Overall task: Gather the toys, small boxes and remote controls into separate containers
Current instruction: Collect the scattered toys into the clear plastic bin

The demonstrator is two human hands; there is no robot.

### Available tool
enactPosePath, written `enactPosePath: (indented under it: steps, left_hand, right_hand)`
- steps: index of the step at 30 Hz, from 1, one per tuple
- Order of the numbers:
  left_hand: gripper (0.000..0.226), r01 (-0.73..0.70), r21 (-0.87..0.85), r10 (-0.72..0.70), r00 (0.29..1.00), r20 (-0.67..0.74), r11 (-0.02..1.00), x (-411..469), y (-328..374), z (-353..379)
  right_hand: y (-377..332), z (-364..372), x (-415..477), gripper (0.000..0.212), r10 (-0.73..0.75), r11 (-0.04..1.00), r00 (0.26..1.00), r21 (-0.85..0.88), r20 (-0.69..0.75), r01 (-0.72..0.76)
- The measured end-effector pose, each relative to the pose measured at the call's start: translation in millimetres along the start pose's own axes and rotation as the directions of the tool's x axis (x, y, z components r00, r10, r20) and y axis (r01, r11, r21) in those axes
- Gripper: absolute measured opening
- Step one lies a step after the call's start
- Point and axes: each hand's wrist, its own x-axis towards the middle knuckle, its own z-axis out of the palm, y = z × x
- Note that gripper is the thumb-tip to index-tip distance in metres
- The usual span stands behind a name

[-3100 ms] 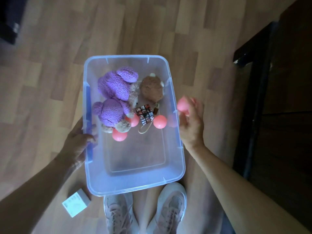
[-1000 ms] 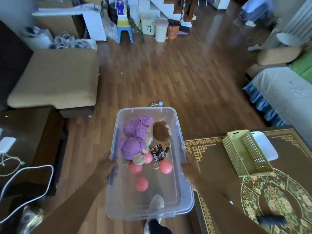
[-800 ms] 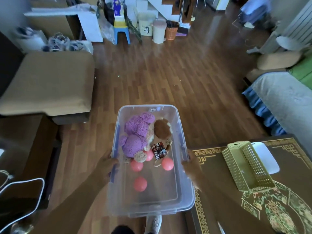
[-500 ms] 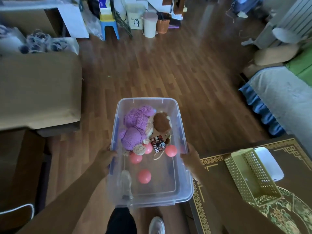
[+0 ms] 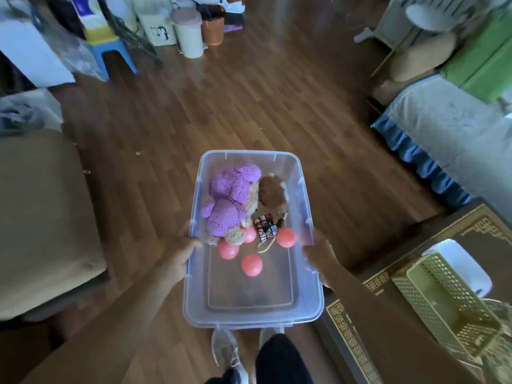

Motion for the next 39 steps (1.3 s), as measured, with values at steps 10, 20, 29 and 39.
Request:
enactPosePath:
  steps: [10, 20, 29, 39]
  left_hand:
    - [0.081, -0.006, 0.127, -0.012, 0.990, 0.140, 0.992, 177, 87, 76]
    - [0.070, -0.071, 0.326, -0.006, 0.973, 0.230, 0.943, 351, 117, 184]
    - [0.066, -0.160, 0.512, -0.089, 0.900, 0.428, 0.844, 516, 43, 233]
    - [0.054, 0.044, 0.597, -0.152, 0.980, 0.132, 0.801, 649, -86, 175]
  right_hand:
    - [-59, -14, 135, 0.051, 0.033, 0.985, 0.998, 0.173, -0.046, -0.025]
    - [-68, -8, 305, 0.041, 0.167, 0.967, 0.968, 0.222, -0.190, -0.123]
    - [26, 51, 441, 0.053, 0.304, 0.910, 0.921, 0.360, -0.244, -0.205]
    - [168, 128, 536, 0.046, 0.428, 0.808, 0.874, 0.530, -0.232, -0.255]
